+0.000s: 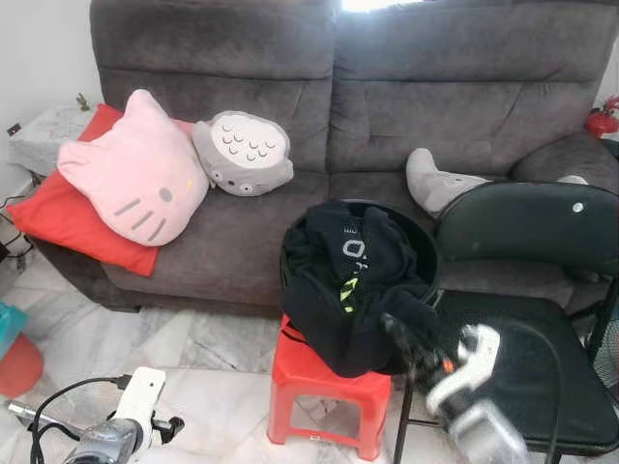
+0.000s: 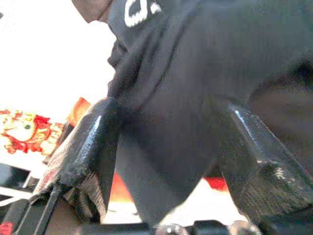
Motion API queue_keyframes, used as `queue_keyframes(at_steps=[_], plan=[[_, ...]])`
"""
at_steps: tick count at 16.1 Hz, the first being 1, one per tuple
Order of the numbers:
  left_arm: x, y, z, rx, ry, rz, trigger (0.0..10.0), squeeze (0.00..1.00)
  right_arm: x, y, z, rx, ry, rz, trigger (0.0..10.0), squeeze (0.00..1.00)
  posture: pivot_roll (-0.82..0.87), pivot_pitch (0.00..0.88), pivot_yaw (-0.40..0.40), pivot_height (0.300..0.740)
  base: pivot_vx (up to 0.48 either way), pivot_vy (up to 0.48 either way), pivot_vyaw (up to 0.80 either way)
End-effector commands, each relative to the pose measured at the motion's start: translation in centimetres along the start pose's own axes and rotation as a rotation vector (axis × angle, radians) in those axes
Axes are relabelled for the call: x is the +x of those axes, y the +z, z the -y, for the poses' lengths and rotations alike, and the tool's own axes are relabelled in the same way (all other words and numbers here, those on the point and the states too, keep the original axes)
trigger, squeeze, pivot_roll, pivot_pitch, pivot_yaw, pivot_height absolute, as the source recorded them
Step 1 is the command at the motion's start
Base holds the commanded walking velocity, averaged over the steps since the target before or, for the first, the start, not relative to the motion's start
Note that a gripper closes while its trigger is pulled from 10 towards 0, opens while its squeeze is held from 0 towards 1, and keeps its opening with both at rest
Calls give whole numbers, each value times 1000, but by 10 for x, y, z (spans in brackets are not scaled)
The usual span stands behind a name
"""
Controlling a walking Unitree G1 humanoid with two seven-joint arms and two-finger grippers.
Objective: Hang hanger
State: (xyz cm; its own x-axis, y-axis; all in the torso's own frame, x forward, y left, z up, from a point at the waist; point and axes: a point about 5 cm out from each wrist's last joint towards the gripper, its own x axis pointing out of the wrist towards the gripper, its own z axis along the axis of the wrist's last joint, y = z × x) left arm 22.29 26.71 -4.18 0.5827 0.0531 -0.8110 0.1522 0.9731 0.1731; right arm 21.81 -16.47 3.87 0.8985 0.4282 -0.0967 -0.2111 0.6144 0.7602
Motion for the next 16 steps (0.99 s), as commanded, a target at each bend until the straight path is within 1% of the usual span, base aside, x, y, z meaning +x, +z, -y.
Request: queue_keyframes(at_steps=[1, 3, 4, 6, 7, 9, 10, 11, 12, 13, 15, 16], plan=[[-3, -10, -5, 26, -2, -32, 10000, 0, -2, 1, -4, -1, 27, 16, 10000, 0, -160, 0, 51, 740, 0, 0, 0], [-4, -18, -4, 55, -30, -55, 10000, 0, -16, 12, -7, 11, 19, 106, 10000, 0, -193, 0, 63, 740, 0, 0, 0], [-5, -22, -3, 62, -37, -62, 10000, 0, -22, 17, -11, 26, 30, 150, 10000, 0, -200, 0, 60, 740, 0, 0, 0], [-6, -31, -3, 65, -50, -68, 10000, 0, -34, 23, -30, 46, 117, 178, 10000, 0, -201, 0, 38, 740, 0, 0, 0], [-7, -34, -2, 63, -52, -68, 10000, 0, -36, 22, -32, 68, 135, 174, 10000, 0, -201, 0, 27, 740, 0, 0, 0], [-8, -38, -3, 61, -56, -61, 10000, 0, -37, 11, -14, 160, 67, 144, 10000, 0, -180, 0, 11, 740, 0, 0, 0], [-8, -39, -2, 50, -57, -59, 10000, 0, -37, 10, -13, 162, 57, 139, 10000, 0, -180, 0, 11, 740, 0, 0, 0], [-9, -38, -3, 77, -55, -56, 10000, 0, -31, 0, 2, 191, -8, 97, 10000, 0, -167, 0, 9, 740, 0, 0, 0], [-9, -39, -4, 65, -44, -57, 10000, 0, -26, -9, 9, 213, -29, 55, 10000, 0, -164, 0, 9, 740, 0, 0, 0], [-9, -40, -4, 63, -40, -61, 10000, 0, -21, -15, 12, 227, -29, 28, 10000, 0, -154, 0, 10, 740, 0, 0, 0], [-9, -40, -5, 59, -36, -69, 10000, 0, -9, -24, 11, 234, -1, -33, 10000, 0, -130, 0, 4, 740, 0, 0, 0], [-9, -40, -5, 52, -32, -67, 10000, 0, -3, -25, 8, 259, 36, -34, 10000, 0, -127, 0, 4, 740, 0, 0, 0]])
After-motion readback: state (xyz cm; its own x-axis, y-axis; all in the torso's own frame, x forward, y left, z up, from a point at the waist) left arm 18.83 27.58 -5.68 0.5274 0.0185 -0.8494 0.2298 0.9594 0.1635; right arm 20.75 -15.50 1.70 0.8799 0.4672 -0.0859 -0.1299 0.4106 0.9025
